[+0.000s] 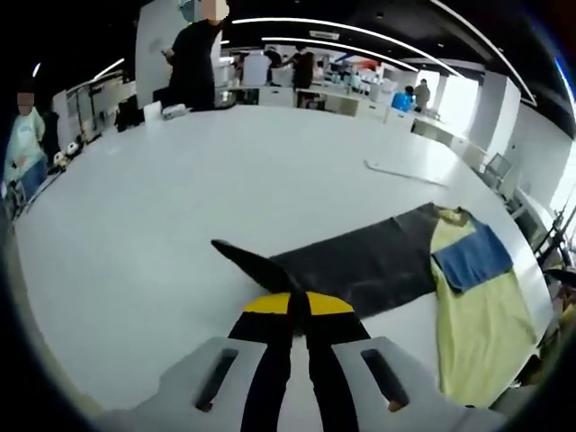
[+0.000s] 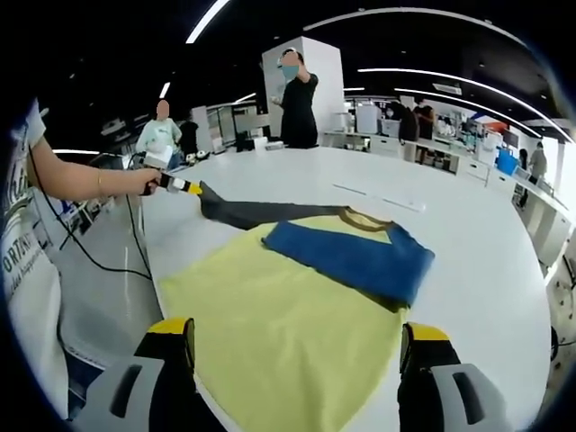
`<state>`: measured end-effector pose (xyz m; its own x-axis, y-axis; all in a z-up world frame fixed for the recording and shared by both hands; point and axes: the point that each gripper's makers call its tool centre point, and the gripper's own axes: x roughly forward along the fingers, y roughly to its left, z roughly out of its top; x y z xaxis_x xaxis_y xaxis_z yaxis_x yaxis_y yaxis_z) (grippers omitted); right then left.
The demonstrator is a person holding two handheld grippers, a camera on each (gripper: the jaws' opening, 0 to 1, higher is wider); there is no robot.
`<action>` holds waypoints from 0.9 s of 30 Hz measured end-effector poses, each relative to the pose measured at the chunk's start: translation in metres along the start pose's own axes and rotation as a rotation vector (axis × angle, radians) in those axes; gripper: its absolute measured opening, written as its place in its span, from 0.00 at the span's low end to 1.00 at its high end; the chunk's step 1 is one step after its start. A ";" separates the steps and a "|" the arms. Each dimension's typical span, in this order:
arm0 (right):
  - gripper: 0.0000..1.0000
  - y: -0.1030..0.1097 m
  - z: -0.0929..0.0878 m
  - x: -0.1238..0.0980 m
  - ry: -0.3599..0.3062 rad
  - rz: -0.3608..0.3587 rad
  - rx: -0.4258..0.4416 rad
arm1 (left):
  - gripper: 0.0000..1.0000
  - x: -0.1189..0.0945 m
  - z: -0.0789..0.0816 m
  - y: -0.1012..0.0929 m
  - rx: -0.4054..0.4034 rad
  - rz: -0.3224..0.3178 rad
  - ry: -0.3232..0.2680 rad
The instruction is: Fold the garment on the visible template until the final outline fits inside the template.
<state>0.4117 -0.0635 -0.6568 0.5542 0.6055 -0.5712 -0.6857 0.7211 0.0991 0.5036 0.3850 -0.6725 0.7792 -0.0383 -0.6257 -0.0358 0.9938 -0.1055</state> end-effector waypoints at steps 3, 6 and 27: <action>0.93 0.000 0.000 0.000 0.002 -0.001 -0.003 | 0.01 0.002 0.006 -0.010 0.005 -0.029 -0.009; 0.94 0.000 -0.001 0.000 0.001 0.000 -0.003 | 0.01 0.006 0.009 -0.019 0.026 -0.047 -0.001; 0.94 0.006 -0.001 0.002 0.003 0.008 -0.004 | 0.01 0.029 0.045 -0.081 0.029 -0.181 -0.053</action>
<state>0.4085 -0.0585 -0.6584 0.5471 0.6106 -0.5725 -0.6924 0.7145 0.1004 0.5576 0.3076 -0.6476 0.8034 -0.2118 -0.5565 0.1256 0.9738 -0.1894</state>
